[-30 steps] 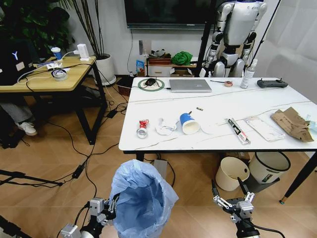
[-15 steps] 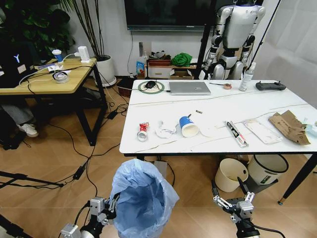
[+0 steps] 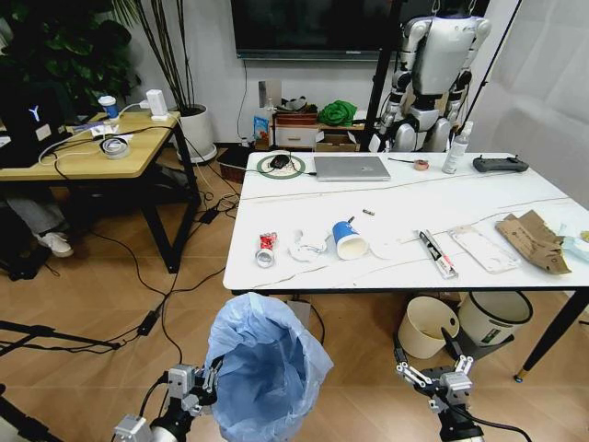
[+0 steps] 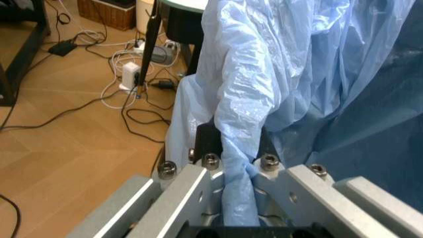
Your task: Pick up the trash bin and place the trash from the table into it.
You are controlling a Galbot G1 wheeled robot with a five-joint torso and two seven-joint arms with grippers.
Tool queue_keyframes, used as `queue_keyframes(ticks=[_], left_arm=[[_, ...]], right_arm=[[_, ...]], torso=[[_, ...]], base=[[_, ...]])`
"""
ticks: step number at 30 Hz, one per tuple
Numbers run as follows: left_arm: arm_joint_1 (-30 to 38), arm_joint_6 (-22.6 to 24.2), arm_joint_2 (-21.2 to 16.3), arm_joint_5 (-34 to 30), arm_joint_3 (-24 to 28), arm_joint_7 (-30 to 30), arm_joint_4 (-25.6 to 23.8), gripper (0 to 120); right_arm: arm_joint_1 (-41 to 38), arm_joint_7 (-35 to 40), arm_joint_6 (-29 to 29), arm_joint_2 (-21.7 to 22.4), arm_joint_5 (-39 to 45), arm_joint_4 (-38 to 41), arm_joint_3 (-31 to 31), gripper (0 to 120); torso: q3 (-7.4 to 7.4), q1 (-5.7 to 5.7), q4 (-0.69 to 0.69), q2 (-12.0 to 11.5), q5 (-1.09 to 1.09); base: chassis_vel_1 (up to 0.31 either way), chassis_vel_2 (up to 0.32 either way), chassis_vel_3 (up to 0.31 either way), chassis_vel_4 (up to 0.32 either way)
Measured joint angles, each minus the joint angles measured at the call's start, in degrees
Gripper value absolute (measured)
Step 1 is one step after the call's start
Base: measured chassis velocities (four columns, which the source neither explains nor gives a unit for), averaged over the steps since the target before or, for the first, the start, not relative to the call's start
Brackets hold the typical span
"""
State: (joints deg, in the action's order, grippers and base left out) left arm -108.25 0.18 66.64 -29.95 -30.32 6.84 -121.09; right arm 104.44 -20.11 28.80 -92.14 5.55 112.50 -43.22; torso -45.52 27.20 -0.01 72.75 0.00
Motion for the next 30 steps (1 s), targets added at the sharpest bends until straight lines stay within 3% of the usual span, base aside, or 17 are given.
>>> queue_keyframes(ticks=[6,14,24,26,29,30], left_arm=[[-0.1,-1.7,-0.1,-0.7,0.7,-1.8,-0.2,0],[-0.1,-2.4,0.1,-0.9,0.1,-2.9,-1.2,0],[-2.1,4.7,-2.2,-1.0,-2.2,-0.8,-3.9,0],[-2.2,6.1,-3.9,-1.3,-2.7,-0.6,-3.9,0],[-3.2,6.5,-4.6,-1.6,-4.1,-0.5,-3.8,0],[-3.2,6.5,-4.6,-1.6,-4.1,-0.5,-3.8,0]], right_arm=[[0.1,0.0,0.0,0.0,0.0,0.0,0.0,100],[0.1,0.0,0.1,0.0,-0.1,-0.5,0.2,100],[-0.8,5.9,1.2,0.0,0.4,-0.1,2.2,100],[-1.0,7.1,-3.4,0.2,2.6,3.7,2.1,100],[-2.7,12.7,-12.4,5.0,7.4,8.6,3.1,100],[-2.7,12.7,-12.4,5.0,7.4,8.6,3.1,100]], torso=[[-0.98,0.74,0.00,1.7,0.00],[-1.12,0.82,0.00,1.9,0.00],[-0.98,0.69,0.01,1.6,0.02],[-0.93,0.65,-0.03,1.5,0.00],[-0.88,0.62,-0.03,1.5,-0.01],[-0.88,0.62,-0.03,1.5,-0.01]], base=[[0.000,0.000,0.000,0.000],[0.000,0.000,0.000,0.000],[0.000,0.000,0.000,0.000],[0.000,0.000,0.000,0.000],[0.000,0.000,0.000,0.000],[0.000,0.000,0.000,0.000]])
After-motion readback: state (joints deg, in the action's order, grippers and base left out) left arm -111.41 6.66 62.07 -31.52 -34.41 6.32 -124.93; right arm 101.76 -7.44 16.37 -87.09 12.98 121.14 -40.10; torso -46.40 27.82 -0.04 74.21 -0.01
